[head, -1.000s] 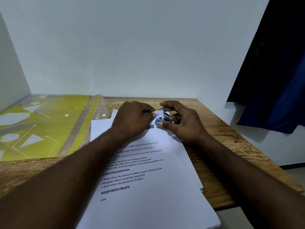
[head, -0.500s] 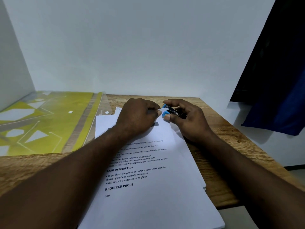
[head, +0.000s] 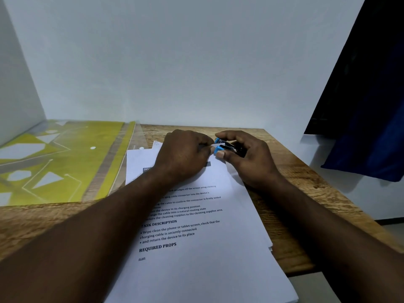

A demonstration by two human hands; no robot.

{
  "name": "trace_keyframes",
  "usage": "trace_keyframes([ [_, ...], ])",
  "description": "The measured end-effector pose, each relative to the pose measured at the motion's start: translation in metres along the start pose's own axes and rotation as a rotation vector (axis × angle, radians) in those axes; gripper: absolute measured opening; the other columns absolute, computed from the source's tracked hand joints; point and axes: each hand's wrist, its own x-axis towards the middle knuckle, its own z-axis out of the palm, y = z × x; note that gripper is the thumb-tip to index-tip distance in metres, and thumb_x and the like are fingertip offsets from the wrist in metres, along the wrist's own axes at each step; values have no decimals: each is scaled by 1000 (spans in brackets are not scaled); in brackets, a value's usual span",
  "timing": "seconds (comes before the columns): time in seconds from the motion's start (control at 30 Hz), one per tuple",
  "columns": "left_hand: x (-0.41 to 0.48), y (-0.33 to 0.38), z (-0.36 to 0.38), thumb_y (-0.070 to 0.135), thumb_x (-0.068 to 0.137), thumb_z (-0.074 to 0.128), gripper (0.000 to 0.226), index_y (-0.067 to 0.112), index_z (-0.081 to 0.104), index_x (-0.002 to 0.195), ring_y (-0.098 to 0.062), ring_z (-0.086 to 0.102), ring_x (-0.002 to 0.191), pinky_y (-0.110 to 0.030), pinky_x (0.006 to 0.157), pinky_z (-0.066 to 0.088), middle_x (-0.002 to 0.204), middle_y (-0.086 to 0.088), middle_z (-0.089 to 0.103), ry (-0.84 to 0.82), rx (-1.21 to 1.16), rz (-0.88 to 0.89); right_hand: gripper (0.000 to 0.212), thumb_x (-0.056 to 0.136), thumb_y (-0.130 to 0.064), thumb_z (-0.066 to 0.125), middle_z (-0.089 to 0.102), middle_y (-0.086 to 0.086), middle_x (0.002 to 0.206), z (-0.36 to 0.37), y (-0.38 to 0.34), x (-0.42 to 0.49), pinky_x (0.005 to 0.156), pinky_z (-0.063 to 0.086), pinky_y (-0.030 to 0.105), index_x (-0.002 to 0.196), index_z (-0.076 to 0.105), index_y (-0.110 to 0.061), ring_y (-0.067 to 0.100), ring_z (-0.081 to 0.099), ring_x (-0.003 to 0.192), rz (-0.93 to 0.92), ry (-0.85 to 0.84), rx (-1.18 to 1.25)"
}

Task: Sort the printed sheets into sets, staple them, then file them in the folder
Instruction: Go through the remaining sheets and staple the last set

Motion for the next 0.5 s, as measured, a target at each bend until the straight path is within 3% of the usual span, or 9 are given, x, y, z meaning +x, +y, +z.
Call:
trace_keyframes([
  [0.2,0,-1,2,46,86,58,32,27,82,96,-17,69,80,-34,76,53,82,5,78,-5,18,8,42,83,3,83,76,-8,116,1,-1,-1,101,59,38,119,75,-17,9,73,108,22,10,21],
  [0.4,1,-3,5,39,92,67,19,29,82,99,-14,71,79,-30,76,53,81,6,78,-10,10,-11,39,86,4,78,77,-8,113,3,-1,0,100,60,47,114,76,-23,10,74,108,62,16,30],
  [0.5,-1,-2,4,42,89,66,21,30,81,97,-8,71,77,-29,76,53,76,10,78,-29,-23,-43,37,83,-7,79,77,-8,112,7,0,1,100,59,51,112,76,-28,13,74,109,78,6,34],
])
